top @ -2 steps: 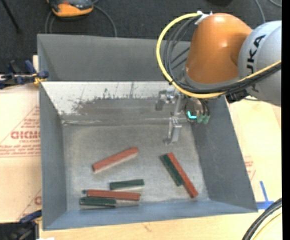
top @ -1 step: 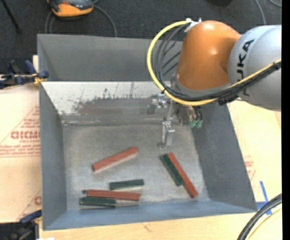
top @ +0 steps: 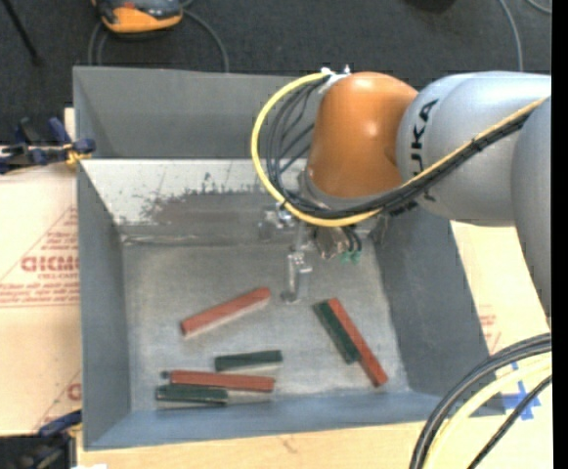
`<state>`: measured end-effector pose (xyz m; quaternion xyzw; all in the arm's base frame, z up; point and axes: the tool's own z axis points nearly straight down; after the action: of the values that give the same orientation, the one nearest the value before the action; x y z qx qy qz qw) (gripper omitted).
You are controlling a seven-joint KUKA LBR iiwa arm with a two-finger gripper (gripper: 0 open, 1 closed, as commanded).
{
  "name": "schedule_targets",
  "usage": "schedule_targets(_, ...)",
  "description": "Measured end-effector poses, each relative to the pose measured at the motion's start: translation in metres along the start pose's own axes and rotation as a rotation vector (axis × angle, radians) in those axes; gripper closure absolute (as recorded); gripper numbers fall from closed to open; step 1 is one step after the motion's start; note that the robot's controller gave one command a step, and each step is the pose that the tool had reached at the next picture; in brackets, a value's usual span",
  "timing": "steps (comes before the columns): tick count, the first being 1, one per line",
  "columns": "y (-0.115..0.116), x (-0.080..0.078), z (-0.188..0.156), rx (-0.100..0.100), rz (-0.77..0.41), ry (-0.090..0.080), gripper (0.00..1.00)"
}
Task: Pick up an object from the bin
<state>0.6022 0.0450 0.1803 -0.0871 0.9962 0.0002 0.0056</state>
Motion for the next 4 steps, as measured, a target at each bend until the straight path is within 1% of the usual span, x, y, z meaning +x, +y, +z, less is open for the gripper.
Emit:
schedule_targets(1,0.042,0.022,0.077,-0.001,-0.103,0.006,0.0)
schedule_targets(2,0.042,0.022,0.077,-0.001,-0.103,0.006,0.0)
schedule_targets(3,0.004,0.005,0.109,-0.001,-0.044,0.006,1.0)
schedule_targets(4,0.004,0.005,0.109,-0.001,-0.044,0.006,1.0)
